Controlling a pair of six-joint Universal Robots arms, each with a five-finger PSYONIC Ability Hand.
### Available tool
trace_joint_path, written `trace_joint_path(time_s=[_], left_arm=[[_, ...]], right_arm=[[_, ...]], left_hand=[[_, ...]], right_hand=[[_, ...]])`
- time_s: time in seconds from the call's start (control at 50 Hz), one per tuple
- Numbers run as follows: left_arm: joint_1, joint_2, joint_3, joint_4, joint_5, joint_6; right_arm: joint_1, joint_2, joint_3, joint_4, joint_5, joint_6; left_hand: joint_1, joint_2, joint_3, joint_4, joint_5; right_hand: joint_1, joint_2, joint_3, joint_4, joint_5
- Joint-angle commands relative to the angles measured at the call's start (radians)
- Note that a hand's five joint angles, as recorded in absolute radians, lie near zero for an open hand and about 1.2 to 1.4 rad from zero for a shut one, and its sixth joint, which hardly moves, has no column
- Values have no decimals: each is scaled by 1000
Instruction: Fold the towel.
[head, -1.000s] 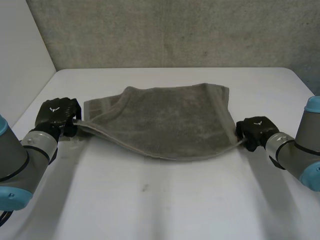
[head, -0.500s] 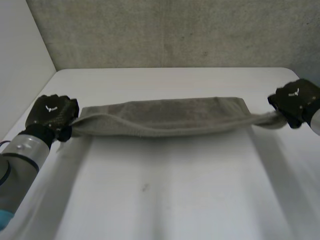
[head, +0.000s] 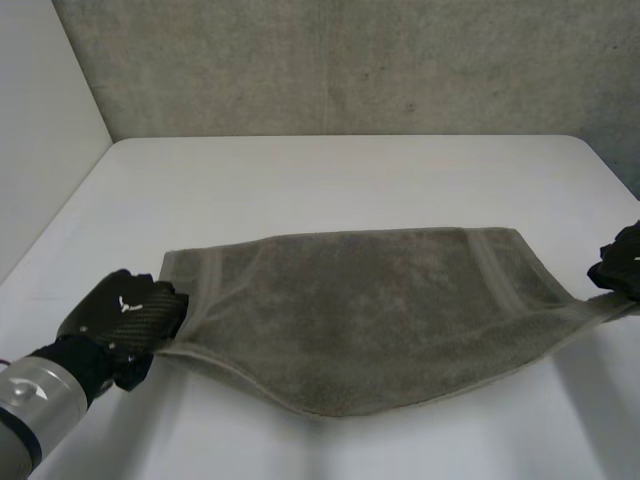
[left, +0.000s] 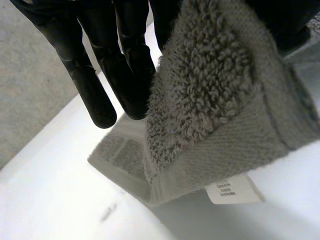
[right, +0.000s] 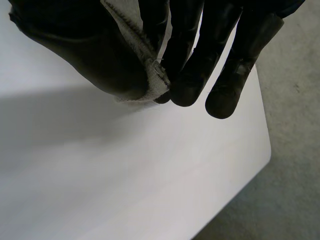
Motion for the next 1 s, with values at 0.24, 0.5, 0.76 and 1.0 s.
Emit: trace_joint_path(time_s=[0.24,0.5,0.76,1.0], left_arm=[[-27,-558,415,138,-19,-64],[-53,-890,800,149,-49,-205],[-73,-1033,971,126,-127,-210],[-73,-1041,988,124,-138,-208]], right_arm=[[236,533,-384,-182,129,295],[324,856,-751,-299,217,500],[365,1058,-999,-403,347,494],[374,1135,-1097,-405,397,475]], left_hand=[[198,177,179,178,192],[198,177,179,178,192],[198,177,179,178,192],[198,177,179,178,192]], right_hand=[[57,73,61,54,39],[57,73,61,54,39],[57,73,61,54,39],[57,73,61,54,39]])
